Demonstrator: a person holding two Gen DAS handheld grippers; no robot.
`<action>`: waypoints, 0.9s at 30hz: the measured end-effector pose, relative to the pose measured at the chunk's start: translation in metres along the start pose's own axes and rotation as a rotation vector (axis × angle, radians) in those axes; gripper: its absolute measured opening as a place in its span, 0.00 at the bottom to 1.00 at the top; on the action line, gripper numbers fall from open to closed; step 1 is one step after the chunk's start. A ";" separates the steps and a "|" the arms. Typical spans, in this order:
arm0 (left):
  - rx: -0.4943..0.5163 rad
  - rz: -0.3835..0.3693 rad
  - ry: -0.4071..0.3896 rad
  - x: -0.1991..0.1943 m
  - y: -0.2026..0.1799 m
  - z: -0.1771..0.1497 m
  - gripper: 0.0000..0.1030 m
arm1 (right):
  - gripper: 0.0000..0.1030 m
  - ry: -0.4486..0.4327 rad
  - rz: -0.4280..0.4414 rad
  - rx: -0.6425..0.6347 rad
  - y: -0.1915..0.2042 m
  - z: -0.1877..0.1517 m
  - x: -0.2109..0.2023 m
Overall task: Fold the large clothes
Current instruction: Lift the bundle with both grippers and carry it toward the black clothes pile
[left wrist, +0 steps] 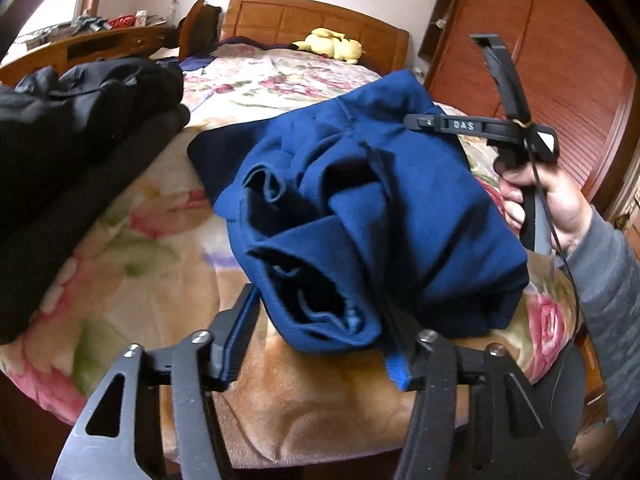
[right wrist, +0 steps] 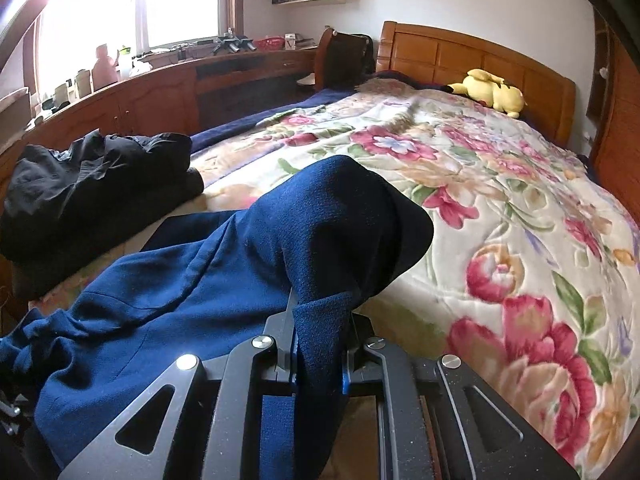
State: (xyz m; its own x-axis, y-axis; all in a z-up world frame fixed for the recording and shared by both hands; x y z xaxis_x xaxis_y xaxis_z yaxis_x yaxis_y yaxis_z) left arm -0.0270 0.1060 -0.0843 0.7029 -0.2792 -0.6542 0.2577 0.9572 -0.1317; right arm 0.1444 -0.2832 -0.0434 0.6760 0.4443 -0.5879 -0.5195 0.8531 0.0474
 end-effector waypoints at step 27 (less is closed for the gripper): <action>0.089 -0.094 -0.224 -0.059 -0.009 0.087 0.15 | 0.13 -0.251 0.006 -0.020 0.029 0.054 -0.087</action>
State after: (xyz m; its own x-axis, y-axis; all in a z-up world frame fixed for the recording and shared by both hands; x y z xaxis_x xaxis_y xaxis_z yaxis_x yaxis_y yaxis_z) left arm -0.0132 0.1072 0.0199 0.7998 -0.3862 -0.4596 0.3794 0.9185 -0.1116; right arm 0.0987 -0.2819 0.0523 0.7800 0.5059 -0.3684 -0.5330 0.8455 0.0327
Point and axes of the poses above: each gripper's, at about its wrist camera, not at the fingertips, and x roughly the way its jaws point, y to its left, z to its top, the point moved 8 cm from there along x, roughly the way its jaws point, and after that the axes turned 9 degrees about x, right-handed, at the moved point
